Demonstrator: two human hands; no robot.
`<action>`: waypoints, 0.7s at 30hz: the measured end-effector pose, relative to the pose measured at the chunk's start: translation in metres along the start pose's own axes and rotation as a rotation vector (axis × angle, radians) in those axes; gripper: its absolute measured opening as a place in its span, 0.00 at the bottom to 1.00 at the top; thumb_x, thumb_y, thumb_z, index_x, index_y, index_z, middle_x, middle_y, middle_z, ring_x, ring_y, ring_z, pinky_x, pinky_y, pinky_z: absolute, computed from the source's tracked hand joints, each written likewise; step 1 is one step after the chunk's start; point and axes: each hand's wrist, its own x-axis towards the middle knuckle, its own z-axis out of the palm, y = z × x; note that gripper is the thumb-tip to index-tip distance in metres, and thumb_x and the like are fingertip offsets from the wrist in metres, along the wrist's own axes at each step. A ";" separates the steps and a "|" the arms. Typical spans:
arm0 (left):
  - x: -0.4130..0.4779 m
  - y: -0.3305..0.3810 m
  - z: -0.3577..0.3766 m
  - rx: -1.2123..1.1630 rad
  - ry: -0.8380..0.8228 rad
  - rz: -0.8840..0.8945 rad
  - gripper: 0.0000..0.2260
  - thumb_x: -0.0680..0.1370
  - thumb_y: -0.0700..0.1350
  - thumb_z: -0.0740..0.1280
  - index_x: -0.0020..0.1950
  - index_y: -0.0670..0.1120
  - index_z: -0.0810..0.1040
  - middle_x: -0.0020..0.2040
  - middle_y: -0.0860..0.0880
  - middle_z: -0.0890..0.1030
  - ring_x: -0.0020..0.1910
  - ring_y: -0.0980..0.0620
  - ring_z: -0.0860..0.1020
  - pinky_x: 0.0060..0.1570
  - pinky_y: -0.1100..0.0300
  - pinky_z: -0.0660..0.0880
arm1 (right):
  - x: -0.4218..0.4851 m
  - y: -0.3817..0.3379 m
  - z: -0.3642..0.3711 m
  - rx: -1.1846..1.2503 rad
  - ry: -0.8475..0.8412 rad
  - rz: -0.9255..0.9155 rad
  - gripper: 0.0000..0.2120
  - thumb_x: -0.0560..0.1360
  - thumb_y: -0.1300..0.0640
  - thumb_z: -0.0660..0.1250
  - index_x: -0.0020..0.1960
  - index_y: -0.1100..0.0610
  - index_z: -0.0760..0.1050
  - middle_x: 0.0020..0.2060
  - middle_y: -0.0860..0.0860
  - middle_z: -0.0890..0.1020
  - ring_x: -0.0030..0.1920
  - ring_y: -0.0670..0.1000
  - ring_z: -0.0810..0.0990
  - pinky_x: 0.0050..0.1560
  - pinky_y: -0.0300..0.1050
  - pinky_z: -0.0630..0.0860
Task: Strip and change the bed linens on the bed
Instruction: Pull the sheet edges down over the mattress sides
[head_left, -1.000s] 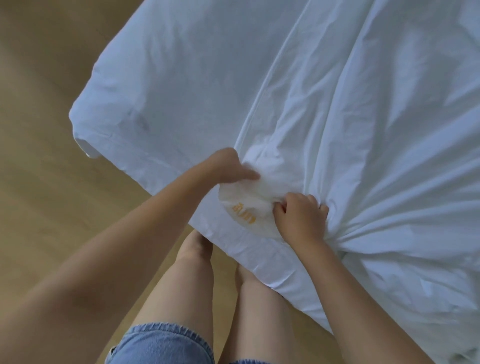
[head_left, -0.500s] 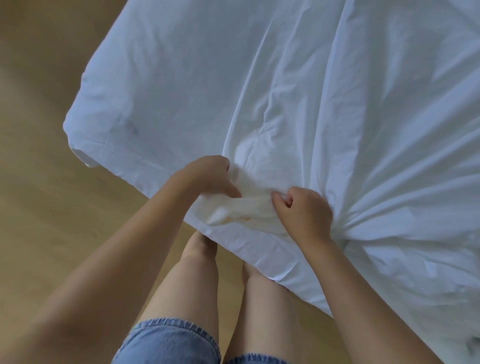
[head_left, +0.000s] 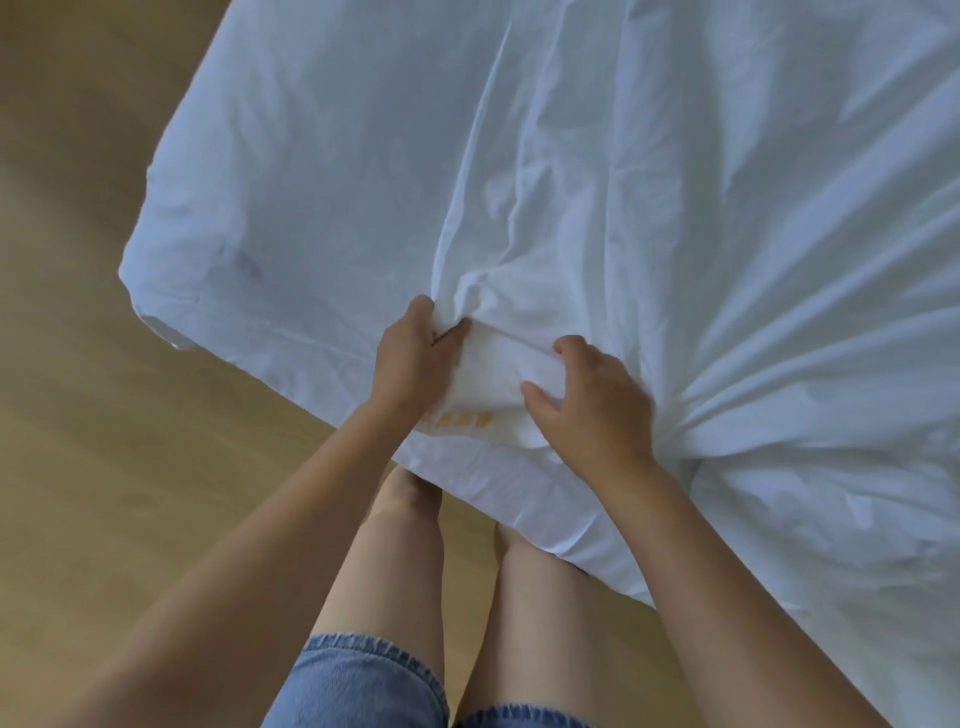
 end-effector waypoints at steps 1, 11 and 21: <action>0.003 -0.004 -0.001 -0.038 0.007 -0.053 0.13 0.78 0.52 0.63 0.40 0.45 0.66 0.35 0.51 0.71 0.33 0.53 0.68 0.32 0.59 0.65 | 0.002 -0.002 0.001 0.024 -0.034 -0.027 0.23 0.75 0.44 0.64 0.63 0.58 0.68 0.51 0.54 0.78 0.50 0.57 0.76 0.41 0.46 0.69; 0.024 -0.007 0.004 -0.115 -0.077 -0.201 0.15 0.77 0.57 0.61 0.50 0.45 0.72 0.41 0.52 0.76 0.39 0.52 0.75 0.36 0.59 0.69 | 0.046 -0.035 0.016 -0.247 -0.145 -0.093 0.29 0.71 0.36 0.63 0.63 0.55 0.67 0.56 0.54 0.70 0.57 0.56 0.68 0.53 0.48 0.64; 0.022 -0.031 -0.007 -0.566 -0.509 -0.355 0.18 0.77 0.58 0.65 0.60 0.48 0.78 0.52 0.48 0.84 0.50 0.49 0.83 0.51 0.55 0.78 | 0.052 -0.037 0.037 -0.348 -0.184 -0.086 0.29 0.72 0.39 0.66 0.62 0.59 0.65 0.57 0.54 0.70 0.59 0.56 0.68 0.56 0.48 0.65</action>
